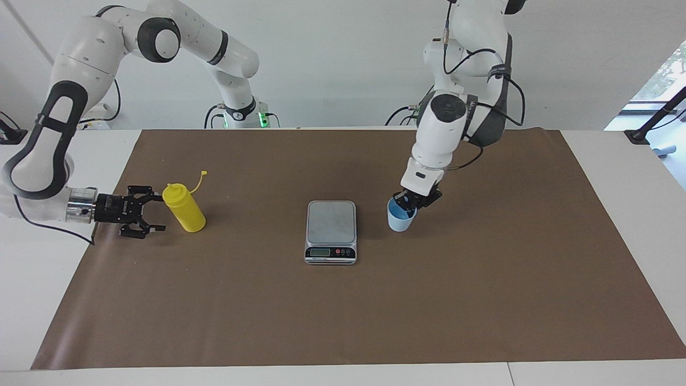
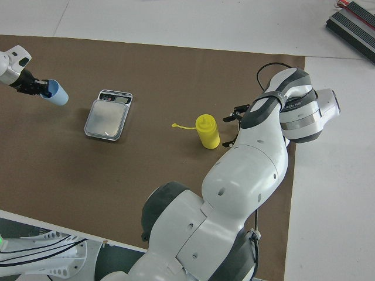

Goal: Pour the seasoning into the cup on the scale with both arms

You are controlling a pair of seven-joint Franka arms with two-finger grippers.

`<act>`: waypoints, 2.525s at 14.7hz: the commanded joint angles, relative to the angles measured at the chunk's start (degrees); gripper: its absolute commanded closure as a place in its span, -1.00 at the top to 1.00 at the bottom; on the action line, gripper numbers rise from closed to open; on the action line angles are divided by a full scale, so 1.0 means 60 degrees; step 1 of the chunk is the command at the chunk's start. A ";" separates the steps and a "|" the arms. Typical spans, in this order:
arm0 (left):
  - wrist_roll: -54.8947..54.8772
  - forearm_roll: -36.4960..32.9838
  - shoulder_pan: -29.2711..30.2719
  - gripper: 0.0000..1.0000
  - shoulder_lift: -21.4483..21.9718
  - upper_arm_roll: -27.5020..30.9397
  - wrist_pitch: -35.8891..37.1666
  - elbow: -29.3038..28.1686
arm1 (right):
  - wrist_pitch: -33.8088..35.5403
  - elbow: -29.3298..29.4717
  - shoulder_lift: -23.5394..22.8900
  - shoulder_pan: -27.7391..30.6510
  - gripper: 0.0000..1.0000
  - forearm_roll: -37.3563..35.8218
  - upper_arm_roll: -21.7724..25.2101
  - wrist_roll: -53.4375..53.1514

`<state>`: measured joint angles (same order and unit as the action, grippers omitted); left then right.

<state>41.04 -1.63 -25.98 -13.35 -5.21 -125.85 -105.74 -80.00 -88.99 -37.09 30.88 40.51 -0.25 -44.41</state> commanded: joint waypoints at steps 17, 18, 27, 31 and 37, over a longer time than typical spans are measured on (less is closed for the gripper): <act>0.2755 -0.0652 -0.2203 -1.00 -0.2228 0.0151 -0.0309 0.2141 | -0.1505 -0.2218 0.1390 -0.0400 1.00 0.0645 -0.0047 0.0576; 0.2755 -0.0652 -0.2203 -1.00 -0.2228 0.0137 -0.0309 0.2111 | -0.1535 -0.2307 0.1478 -0.0458 1.00 0.0776 -0.0047 0.0576; 0.2667 -0.0637 -0.2174 1.00 -0.1819 0.0137 -0.0178 0.1950 | -0.1564 -0.2293 0.1479 -0.0532 0.80 0.1114 -0.0047 0.0430; 0.2638 -0.0637 -0.1926 1.00 -0.0429 0.0137 0.0041 0.1015 | -0.1564 -0.2293 0.1479 -0.0546 -0.59 0.1187 -0.0047 0.0415; 0.0722 -0.0637 -0.0580 1.00 0.0614 0.0151 0.0628 -0.0173 | -0.1695 -0.2220 0.1493 -0.0663 -1.00 0.1202 -0.0062 0.0415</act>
<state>48.90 -4.45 -32.47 -12.17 -4.16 -122.17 -102.61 -88.14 -100.79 -29.65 27.52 46.14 -0.37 -42.20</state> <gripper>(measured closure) 0.000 0.383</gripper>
